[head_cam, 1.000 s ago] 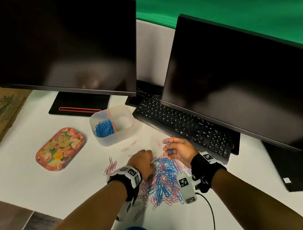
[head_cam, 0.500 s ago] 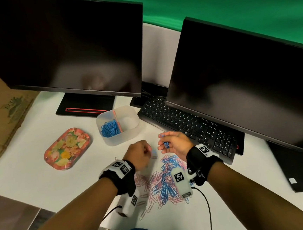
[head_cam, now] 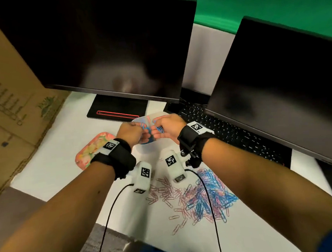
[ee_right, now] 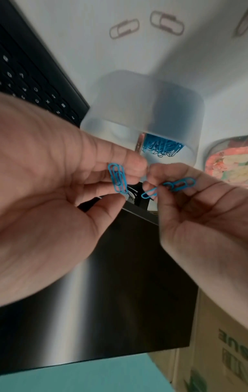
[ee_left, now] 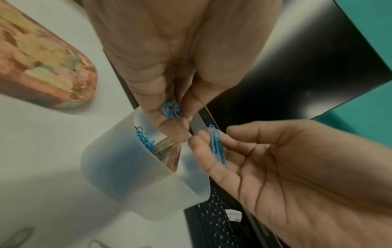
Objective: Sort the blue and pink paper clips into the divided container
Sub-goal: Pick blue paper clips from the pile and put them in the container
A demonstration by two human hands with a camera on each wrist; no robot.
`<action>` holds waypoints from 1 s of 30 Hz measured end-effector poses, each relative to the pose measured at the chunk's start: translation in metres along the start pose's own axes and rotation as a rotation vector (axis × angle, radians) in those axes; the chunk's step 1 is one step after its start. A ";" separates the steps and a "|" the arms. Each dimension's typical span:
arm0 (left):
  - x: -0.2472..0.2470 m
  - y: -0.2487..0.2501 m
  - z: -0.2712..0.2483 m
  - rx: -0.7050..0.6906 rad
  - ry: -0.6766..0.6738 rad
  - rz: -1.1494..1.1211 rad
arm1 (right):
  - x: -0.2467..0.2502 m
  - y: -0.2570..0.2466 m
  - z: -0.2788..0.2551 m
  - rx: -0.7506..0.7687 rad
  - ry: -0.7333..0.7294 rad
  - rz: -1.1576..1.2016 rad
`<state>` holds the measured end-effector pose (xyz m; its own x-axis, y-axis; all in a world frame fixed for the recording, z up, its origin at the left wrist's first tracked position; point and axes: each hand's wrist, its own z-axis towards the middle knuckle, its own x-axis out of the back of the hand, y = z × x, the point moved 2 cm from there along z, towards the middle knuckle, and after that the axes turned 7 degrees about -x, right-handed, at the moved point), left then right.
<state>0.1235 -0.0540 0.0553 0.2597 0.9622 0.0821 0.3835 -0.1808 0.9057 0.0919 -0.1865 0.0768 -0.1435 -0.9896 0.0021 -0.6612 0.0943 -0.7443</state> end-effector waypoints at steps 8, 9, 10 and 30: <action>0.007 -0.003 0.024 -0.019 0.022 0.261 | -0.018 -0.008 0.024 0.036 0.026 -0.199; 0.007 -0.005 0.027 -0.057 0.042 0.324 | -0.017 -0.009 0.020 0.050 0.014 -0.184; 0.007 -0.006 0.026 -0.093 0.064 0.363 | -0.014 -0.007 0.018 0.065 0.009 -0.174; -0.113 -0.133 -0.119 -0.980 -1.170 1.485 | 0.123 0.271 -0.134 0.337 0.526 -1.131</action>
<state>-0.0625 -0.1148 -0.0253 0.2992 -0.3704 0.8794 -0.9447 0.0143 0.3275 -0.2034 -0.2682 -0.0349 0.0493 -0.3328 0.9417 -0.3984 -0.8711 -0.2870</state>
